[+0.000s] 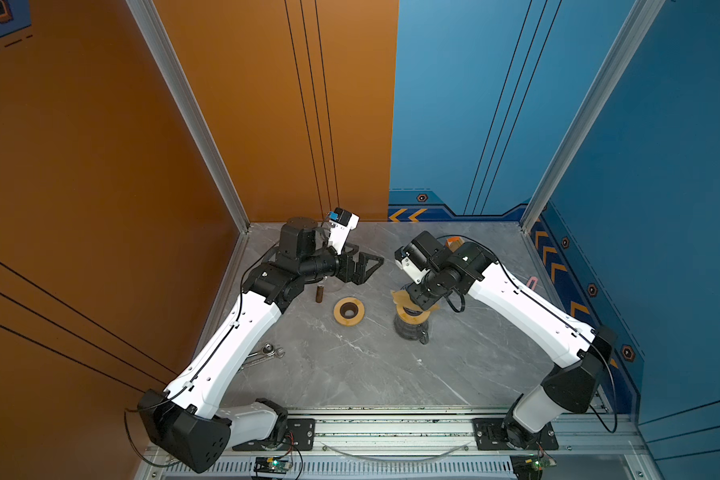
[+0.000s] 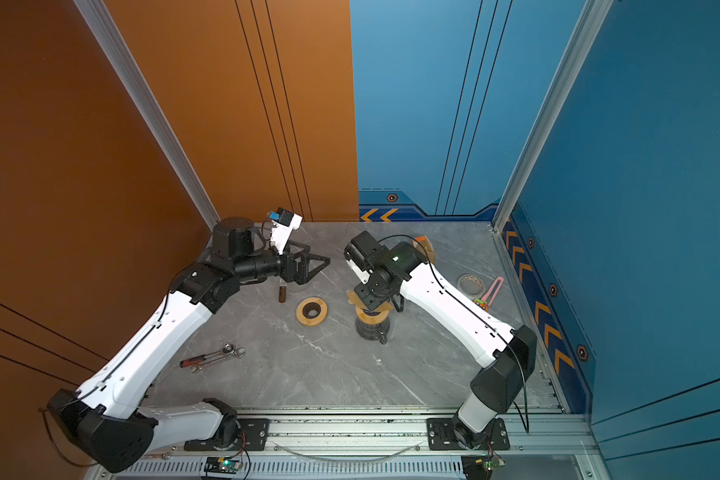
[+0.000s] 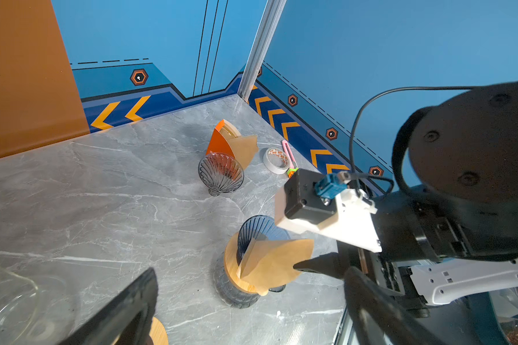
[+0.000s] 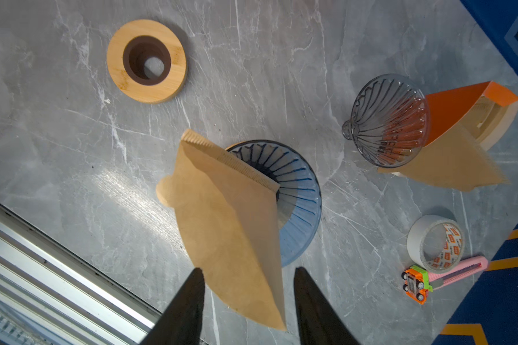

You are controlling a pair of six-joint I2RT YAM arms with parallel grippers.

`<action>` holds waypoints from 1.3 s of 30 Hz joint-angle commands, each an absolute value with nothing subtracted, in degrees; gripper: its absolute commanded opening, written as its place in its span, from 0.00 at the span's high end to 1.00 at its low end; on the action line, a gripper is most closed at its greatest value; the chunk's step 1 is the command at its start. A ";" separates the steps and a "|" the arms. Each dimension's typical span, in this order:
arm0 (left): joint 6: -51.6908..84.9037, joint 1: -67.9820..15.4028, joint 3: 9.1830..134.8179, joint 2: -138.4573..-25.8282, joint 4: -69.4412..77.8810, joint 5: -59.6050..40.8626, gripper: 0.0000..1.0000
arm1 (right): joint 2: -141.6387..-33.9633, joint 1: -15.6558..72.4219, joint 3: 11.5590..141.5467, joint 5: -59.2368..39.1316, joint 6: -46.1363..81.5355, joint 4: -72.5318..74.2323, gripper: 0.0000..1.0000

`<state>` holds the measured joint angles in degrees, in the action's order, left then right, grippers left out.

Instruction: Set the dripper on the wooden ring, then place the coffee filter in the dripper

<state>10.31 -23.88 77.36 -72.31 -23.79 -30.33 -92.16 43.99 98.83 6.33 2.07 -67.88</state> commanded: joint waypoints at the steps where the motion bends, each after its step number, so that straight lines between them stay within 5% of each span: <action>1: 10.67 -22.91 78.06 -71.75 -23.25 -31.49 0.02 | -86.29 44.23 96.90 8.37 3.66 -64.34 0.45; 12: 12.58 -21.00 77.52 -72.77 -22.13 -30.09 0.02 | -69.71 42.73 77.84 6.46 10.49 -46.94 0.21; 17: 21.68 -14.33 79.29 -76.02 -20.65 -41.66 0.02 | -64.74 38.65 70.20 0.43 14.69 -40.60 0.13; 19: 17.57 -15.69 77.07 -72.79 -19.69 -33.07 0.02 | -61.82 38.51 66.40 -0.62 16.79 -37.46 0.11; 30: 19.75 -14.55 77.01 -73.68 -18.64 -37.79 0.02 | -61.54 37.73 70.32 1.41 16.90 -41.45 0.09; 39: 21.18 -22.32 76.01 -70.39 -30.50 -23.17 0.02 | -62.13 34.78 67.90 -3.73 14.84 -41.34 0.09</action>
<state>20.01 -20.18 77.03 -72.60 -24.73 -29.95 -62.50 35.75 68.95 -1.39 15.86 -41.45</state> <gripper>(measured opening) 0.977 0.906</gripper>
